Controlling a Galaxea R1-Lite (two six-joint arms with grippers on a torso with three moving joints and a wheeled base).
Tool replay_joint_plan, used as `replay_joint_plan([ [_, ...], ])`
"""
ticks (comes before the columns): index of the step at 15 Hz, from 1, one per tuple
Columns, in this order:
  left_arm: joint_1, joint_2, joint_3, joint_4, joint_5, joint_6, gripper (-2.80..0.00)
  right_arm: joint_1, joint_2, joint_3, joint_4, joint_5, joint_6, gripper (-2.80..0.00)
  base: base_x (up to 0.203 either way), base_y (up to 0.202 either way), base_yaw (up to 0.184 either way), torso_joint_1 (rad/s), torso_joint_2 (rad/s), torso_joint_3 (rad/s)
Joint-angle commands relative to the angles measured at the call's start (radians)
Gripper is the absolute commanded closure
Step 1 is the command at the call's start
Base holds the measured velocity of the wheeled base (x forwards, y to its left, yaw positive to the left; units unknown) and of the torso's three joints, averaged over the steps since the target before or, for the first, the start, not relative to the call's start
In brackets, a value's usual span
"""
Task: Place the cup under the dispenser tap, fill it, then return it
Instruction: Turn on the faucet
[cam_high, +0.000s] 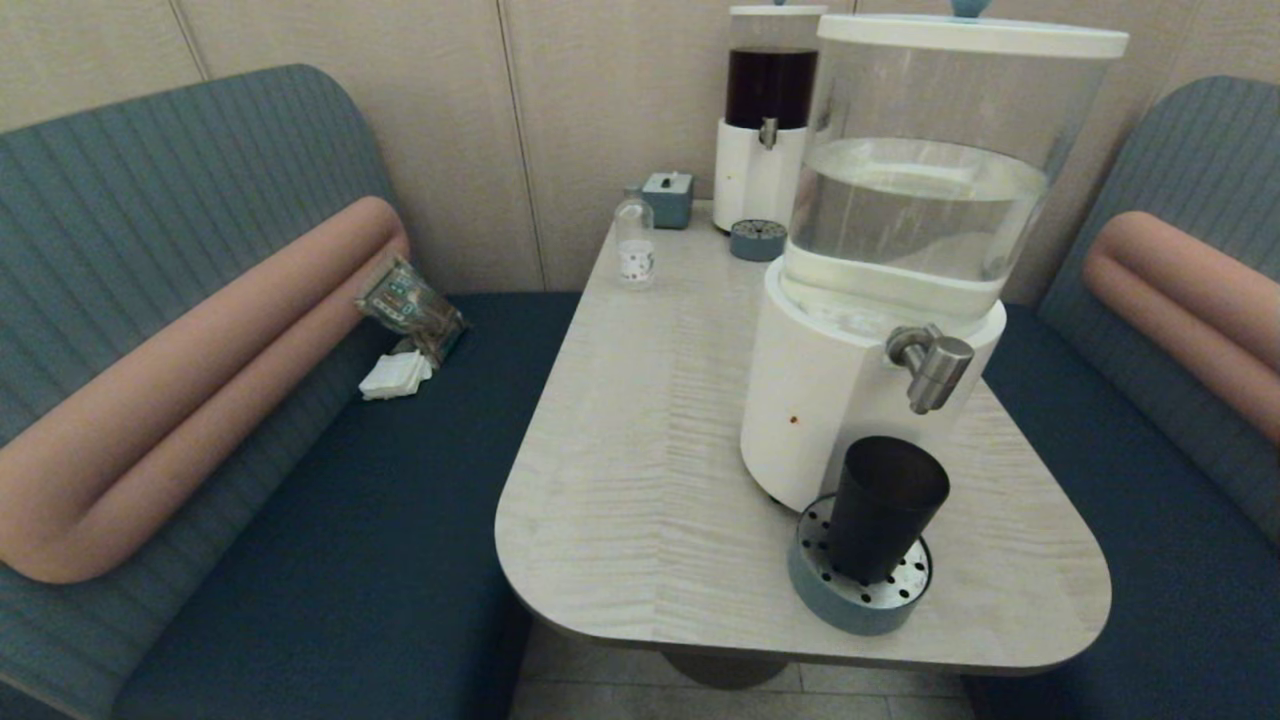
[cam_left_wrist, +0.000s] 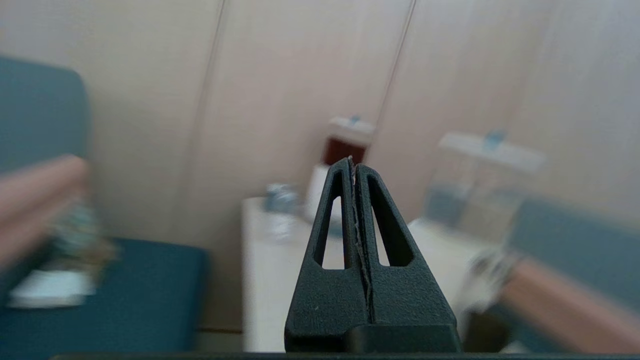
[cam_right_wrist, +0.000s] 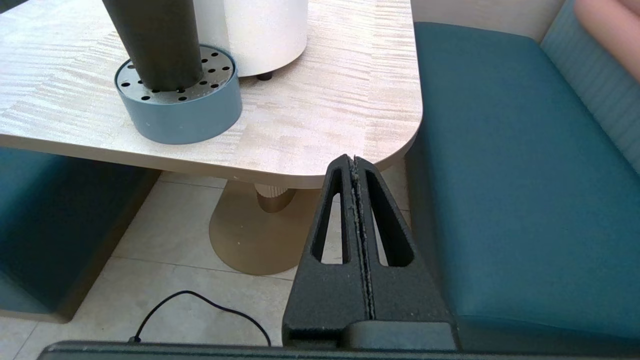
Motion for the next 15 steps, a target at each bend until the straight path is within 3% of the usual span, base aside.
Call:
replay_joint_plan([
  [1,0.001,-0.071,0.083,0.01,-0.001,0.149,0.0,0.0,-0.002,0.0,0.0,0.0,-0.001,0.0,0.0,0.0,0.0,0.0,0.0,0.0],
  [4,0.001,-0.087,0.246,0.033,0.001,0.347,0.0,0.0,-0.002,0.0,-0.001,0.002,-0.001,0.0,0.0,0.0,0.0,0.0,0.0,0.0],
  [7,0.002,-0.09,0.304,0.178,0.017,0.421,0.0,0.0,-0.002,0.0,-0.002,0.0,-0.001,0.0,0.0,0.0,0.0,0.0,0.0,0.0],
  [12,0.002,-0.09,0.299,0.455,0.11,0.425,0.0,0.0,-0.002,0.0,0.0,0.002,-0.001,0.0,0.0,0.0,0.0,0.0,0.0,0.0],
  [15,0.002,-0.09,0.298,0.457,0.117,0.379,0.0,0.0,-0.002,0.0,0.0,0.001,-0.002,0.0,0.0,0.0,0.0,0.0,0.0,0.0],
])
